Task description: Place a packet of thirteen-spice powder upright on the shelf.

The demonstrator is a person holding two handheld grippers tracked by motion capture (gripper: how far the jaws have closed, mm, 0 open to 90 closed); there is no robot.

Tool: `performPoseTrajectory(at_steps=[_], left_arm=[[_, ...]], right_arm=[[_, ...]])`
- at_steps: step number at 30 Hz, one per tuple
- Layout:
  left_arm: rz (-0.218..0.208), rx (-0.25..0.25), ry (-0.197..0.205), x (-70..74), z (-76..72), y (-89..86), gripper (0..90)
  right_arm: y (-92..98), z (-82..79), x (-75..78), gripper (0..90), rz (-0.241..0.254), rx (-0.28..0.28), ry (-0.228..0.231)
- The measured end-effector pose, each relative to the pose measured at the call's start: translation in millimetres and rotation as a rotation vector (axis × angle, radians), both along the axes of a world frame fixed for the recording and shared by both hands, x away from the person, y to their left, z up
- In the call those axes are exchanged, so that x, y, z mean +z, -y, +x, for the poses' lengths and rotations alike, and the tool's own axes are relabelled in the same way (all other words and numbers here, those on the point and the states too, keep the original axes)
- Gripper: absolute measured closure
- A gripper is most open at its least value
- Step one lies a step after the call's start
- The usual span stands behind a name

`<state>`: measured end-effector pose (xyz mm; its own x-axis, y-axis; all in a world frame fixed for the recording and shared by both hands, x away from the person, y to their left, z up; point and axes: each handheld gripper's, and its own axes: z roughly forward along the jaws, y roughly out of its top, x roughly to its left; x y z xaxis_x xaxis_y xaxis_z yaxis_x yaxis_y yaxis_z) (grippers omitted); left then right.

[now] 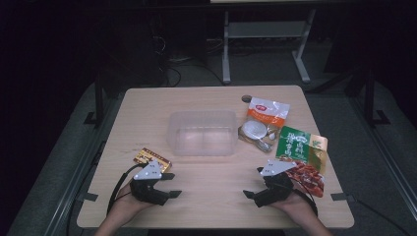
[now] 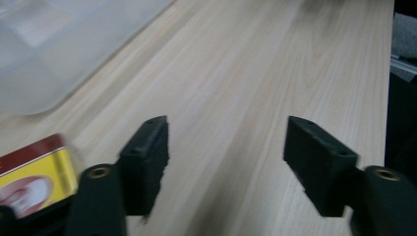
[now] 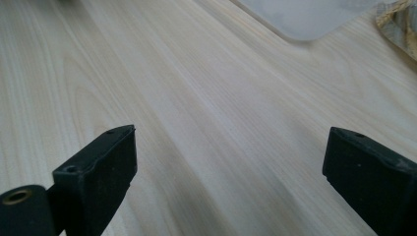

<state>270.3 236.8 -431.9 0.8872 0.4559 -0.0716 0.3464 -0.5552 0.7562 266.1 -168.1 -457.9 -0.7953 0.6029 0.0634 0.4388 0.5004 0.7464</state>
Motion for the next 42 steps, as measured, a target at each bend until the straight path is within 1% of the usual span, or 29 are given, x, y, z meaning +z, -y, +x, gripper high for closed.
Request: performPoseTrajectory(at_steps=[1,2,3,4,5,6,7,8,11,13,15,16,18,20,21,22,25,26,27,28,31,32,33,35,38,39,40,41,42], left_arm=[[0.000,0.000,0.000,0.0,0.0,0.0,42.8],[0.001,0.017,-0.001,4.6,3.0,-6.9,45.2],[0.001,0.017,-0.001,4.6,3.0,-6.9,47.7],[0.004,0.034,-0.009,7.1,5.5,-12.1,51.0],[0.004,0.034,-0.009,7.1,5.5,-12.1,55.2],[0.019,0.055,-0.015,8.8,9.1,-17.8,58.6],[0.019,0.055,-0.015,8.8,9.1,-17.8,61.5],[0.013,0.071,-0.026,11.1,13.3,-24.2,65.3],[0.012,0.087,-0.028,13.8,16.6,-29.6,74.7],[0.010,0.110,-0.034,17.1,21.0,-36.5,80.1],[0.013,0.115,-0.036,18.1,22.8,-39.0,86.0],[0.007,0.135,-0.032,20.5,27.2,-43.6,88.7],[0.012,0.143,-0.030,21.4,29.9,-45.7,89.4],[0.011,0.162,-0.030,22.3,33.8,-48.1,89.5],[0.016,0.172,-0.023,22.6,37.0,-50.0,89.5],[0.035,0.189,-0.010,23.6,43.1,-53.1,89.5],[0.040,0.213,-0.004,24.3,49.1,-55.0,89.5],[0.051,0.224,-0.001,25.1,55.7,-58.2,89.5],[0.051,0.224,-0.001,25.1,55.7,-58.2,89.5],[0.053,0.235,0.005,25.9,62.1,-60.6,89.5],[0.047,0.255,0.005,26.1,68.2,-61.9,89.5],[0.054,0.262,0.012,25.8,75.1,-64.0,89.5],[0.054,0.262,0.012,25.8,75.1,-64.0,89.6],[0.075,0.273,0.024,24.5,83.2,-65.8,89.5],[0.071,0.284,0.021,22.5,89.5,-64.9,89.6],[0.085,0.286,0.028,21.3,93.5,-64.7,89.6],[0.093,0.304,0.024,16.0,101.6,-63.5,89.6],[0.093,0.304,0.024,16.0,101.6,-63.5,89.6],[0.106,0.316,0.017,10.9,106.8,-63.4,89.6]], right_arm=[[0.0,0.0,0.0,5.6,0.000,0.000,0.000],[-1.0,-0.5,0.2,6.3,-0.006,0.004,0.004],[-1.4,-0.9,0.7,8.6,-0.008,0.002,-0.003],[-1.5,-1.2,1.3,11.9,-0.009,0.006,-0.007],[-1.5,-1.2,1.3,11.9,-0.009,0.006,-0.007],[-2.1,-1.1,2.3,13.2,-0.008,0.025,-0.011],[-2.1,-1.1,2.3,13.2,-0.008,0.025,-0.011],[-2.7,-0.8,3.5,13.3,-0.018,0.026,-0.020],[-3.4,-1.5,4.0,13.5,-0.009,0.040,-0.018],[-5.8,-3.0,3.4,13.2,-0.017,0.053,-0.007],[-6.6,-3.3,3.2,13.0,-0.019,0.055,-0.001],[-7.7,-2.1,2.9,12.8,-0.007,0.061,0.005],[-9.1,-2.4,3.1,12.6,0.003,0.055,-0.003],[-11.7,-1.5,2.4,12.5,0.005,0.066,0.012],[-11.7,-1.5,2.4,12.5,0.005,0.066,0.012],[-14.2,-0.9,2.4,12.5,0.005,0.059,0.005],[-16.5,1.9,1.5,12.6,0.008,0.053,0.008],[-18.5,4.6,1.0,12.6,0.007,0.050,0.006],[-19.8,5.7,0.8,12.6,0.008,0.048,0.006],[-20.9,6.4,1.0,12.6,0.007,0.046,0.008],[-22.8,7.3,0.6,12.6,0.013,0.047,0.009],[-23.8,8.4,-0.1,12.5,0.010,0.053,0.004],[-23.8,8.4,-0.1,12.5,0.010,0.053,0.004],[-24.2,8.3,0.1,12.5,0.011,0.042,-0.003],[-23.8,11.4,1.8,12.5,0.033,0.024,-0.002],[-23.8,11.4,1.8,12.5,0.033,0.024,-0.002],[-23.4,14.2,2.7,12.6,0.041,0.022,0.011],[-23.4,14.2,2.7,12.6,0.041,0.022,0.011],[-22.8,14.2,2.3,12.6,0.044,0.026,0.007]])
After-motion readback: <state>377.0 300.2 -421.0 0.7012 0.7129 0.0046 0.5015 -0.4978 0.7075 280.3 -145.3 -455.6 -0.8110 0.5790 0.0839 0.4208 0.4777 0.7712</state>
